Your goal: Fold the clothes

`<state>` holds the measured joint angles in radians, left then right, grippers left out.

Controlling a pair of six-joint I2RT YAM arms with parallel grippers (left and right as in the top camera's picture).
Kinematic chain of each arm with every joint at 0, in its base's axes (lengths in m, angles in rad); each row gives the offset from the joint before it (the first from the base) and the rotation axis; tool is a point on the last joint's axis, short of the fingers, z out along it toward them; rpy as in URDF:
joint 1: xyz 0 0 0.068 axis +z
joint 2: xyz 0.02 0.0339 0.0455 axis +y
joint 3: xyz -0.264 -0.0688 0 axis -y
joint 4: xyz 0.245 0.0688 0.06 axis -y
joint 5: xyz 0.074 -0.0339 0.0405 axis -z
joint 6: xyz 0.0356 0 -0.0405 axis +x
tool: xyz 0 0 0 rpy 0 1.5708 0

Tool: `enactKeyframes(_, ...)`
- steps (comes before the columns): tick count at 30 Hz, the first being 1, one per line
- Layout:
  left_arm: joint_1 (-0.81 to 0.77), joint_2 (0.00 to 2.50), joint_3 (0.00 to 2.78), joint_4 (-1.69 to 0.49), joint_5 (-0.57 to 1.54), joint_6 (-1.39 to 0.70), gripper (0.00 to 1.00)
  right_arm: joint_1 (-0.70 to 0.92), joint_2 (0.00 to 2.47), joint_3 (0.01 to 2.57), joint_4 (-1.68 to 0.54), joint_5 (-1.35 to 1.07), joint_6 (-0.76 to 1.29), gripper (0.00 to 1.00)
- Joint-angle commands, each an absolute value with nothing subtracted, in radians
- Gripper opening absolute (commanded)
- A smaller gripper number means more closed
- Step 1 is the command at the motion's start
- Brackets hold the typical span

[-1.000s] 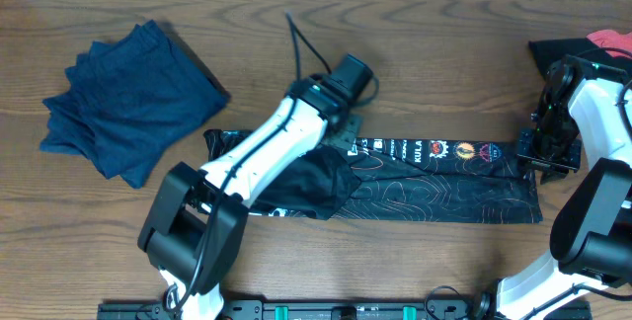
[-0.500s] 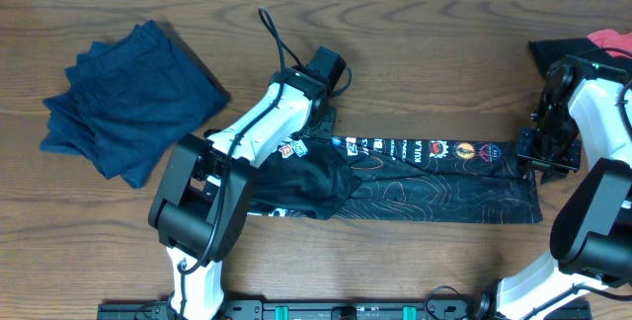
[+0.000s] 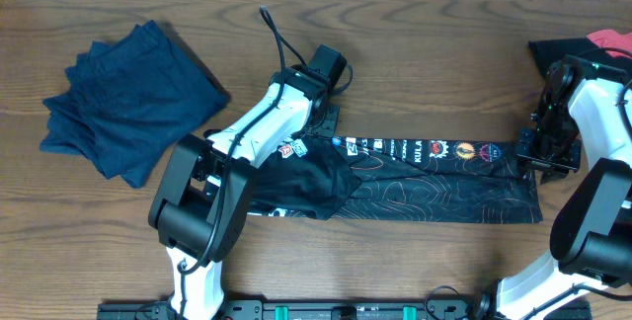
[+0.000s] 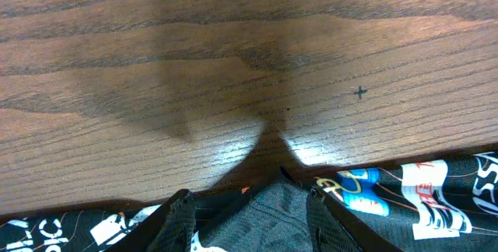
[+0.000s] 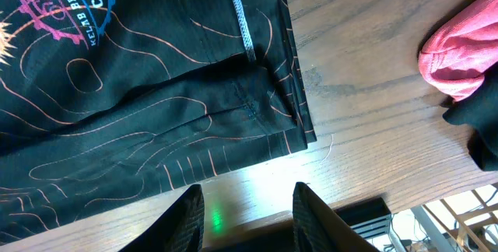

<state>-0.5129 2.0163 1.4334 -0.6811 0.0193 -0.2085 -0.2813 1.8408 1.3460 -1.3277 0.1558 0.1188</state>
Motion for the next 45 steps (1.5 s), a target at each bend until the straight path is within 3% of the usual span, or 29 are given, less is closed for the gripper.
enactKeyframes(1,-0.512,2.025,1.405,-0.682,0.019,-0.196,0.49,-0.288,1.831,1.344,-1.328,0.157,0.118,0.36)
enactKeyframes(8,-0.512,2.047,1.396,-0.682,0.06,-0.195,0.47,-0.288,1.831,1.344,-1.328,0.157,0.118,0.36)
enactKeyframes(11,-0.514,2.047,1.396,-0.682,0.061,-0.195,0.34,-0.288,1.831,1.344,-1.328,0.157,0.118,0.36)
enactKeyframes(13,-0.514,2.047,1.396,-0.684,0.061,-0.192,0.14,-0.288,1.831,1.344,-1.328,0.157,0.118,0.35)
enactKeyframes(15,-0.514,2.047,1.396,-0.688,0.061,-0.192,0.06,-0.288,1.831,1.344,-1.328,0.157,0.118,0.35)
enactKeyframes(27,-0.523,2.025,1.398,-0.804,0.331,-0.034,0.06,-0.288,1.831,1.344,-1.327,0.157,0.115,0.36)
enactKeyframes(32,-0.529,2.025,1.398,-0.828,0.323,0.034,0.06,-0.288,1.831,1.344,-1.324,0.157,0.115,0.36)
enactKeyframes(33,-0.529,2.025,1.398,-0.821,0.311,0.033,0.1,-0.288,1.831,1.344,-1.324,0.157,0.115,0.35)
enactKeyframes(35,-0.529,2.025,1.398,-0.809,0.293,0.033,0.53,-0.288,1.831,1.344,-1.324,0.157,0.115,0.35)
enactKeyframes(36,-0.529,2.025,1.398,-0.805,0.294,0.033,0.59,-0.288,1.831,1.344,-1.324,0.157,0.115,0.35)
enactKeyframes(45,-0.52,1.898,1.458,-0.863,0.207,0.007,0.59,-0.295,1.831,1.344,-1.333,0.185,0.118,0.38)
